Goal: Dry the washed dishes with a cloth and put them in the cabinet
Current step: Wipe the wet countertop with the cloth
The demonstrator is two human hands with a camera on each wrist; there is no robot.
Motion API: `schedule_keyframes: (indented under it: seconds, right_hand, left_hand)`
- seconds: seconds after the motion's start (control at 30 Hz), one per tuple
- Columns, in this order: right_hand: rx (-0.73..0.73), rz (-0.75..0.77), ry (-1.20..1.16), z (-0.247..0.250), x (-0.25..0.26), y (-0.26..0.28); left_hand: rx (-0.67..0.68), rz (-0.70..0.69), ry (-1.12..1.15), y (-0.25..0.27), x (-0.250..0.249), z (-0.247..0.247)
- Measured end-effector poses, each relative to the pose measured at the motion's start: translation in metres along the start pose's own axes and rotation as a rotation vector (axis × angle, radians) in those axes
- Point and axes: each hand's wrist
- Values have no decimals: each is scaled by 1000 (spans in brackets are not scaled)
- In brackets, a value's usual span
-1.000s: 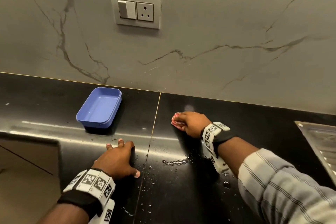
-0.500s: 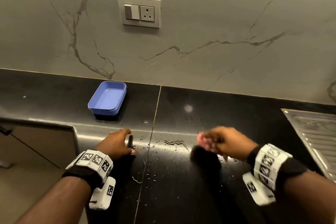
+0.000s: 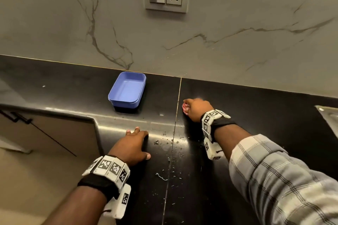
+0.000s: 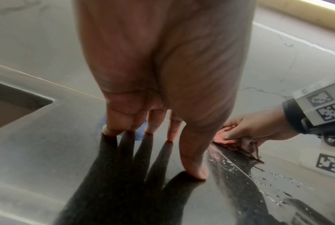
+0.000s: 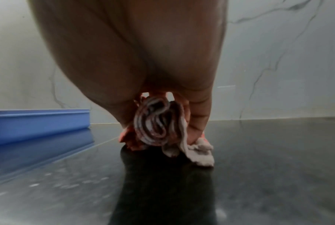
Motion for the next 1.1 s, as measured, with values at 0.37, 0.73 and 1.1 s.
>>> schedule_keyframes:
  seconds: [0.37, 0.73, 1.1]
  right_hand:
    - [25, 413, 137, -85, 93, 106]
    - [6, 192, -225, -49, -17, 195]
    - [-49, 58, -33, -69, 53, 121]
  left_hand:
    - [-112, -22, 291, 24, 17, 11]
    - [-72, -101, 142, 28, -4, -14]
    - [-34, -46, -47, 25, -7, -24]
Point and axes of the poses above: each hand's wrist, its own y-axis away from the middle knuckle, its own z-axis out of the back of the hand, x = y × z, and after that the axes turned 10 degrees about x, right-handed
